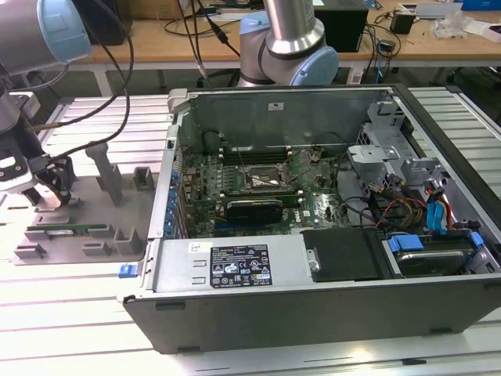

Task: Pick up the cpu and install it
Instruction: 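Pick up the cpu and move it towards the insertion slot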

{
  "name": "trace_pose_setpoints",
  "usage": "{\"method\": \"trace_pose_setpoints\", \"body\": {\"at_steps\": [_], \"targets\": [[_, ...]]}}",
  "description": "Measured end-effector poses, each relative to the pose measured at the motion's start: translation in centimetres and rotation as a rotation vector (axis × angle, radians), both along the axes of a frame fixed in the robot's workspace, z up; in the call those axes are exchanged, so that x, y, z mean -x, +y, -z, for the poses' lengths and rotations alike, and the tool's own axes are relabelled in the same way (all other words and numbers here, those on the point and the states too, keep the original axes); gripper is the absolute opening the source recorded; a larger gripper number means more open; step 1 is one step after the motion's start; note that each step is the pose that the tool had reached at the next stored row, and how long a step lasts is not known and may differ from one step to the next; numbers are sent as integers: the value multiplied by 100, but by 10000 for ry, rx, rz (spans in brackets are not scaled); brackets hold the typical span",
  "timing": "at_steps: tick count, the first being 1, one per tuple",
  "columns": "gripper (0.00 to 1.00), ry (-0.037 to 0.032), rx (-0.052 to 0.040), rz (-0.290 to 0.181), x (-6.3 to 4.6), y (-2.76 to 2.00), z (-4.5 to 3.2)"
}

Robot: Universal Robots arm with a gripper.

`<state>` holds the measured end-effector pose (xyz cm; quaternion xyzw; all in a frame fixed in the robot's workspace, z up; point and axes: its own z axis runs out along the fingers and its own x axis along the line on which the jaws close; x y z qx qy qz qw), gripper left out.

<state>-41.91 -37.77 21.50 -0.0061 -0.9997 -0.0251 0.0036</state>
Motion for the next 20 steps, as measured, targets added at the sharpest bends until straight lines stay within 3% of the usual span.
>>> {"method": "trace_pose_setpoints", "body": {"at_steps": [6, 8, 9, 15, 20], "targets": [[55, 0, 0, 0, 0, 1, -67], [55, 1, 4, 0, 0, 3, -391], [55, 0, 4, 0, 0, 3, -508], [55, 0, 4, 0, 0, 3, -618], [55, 0, 4, 0, 0, 2, -653]]}}
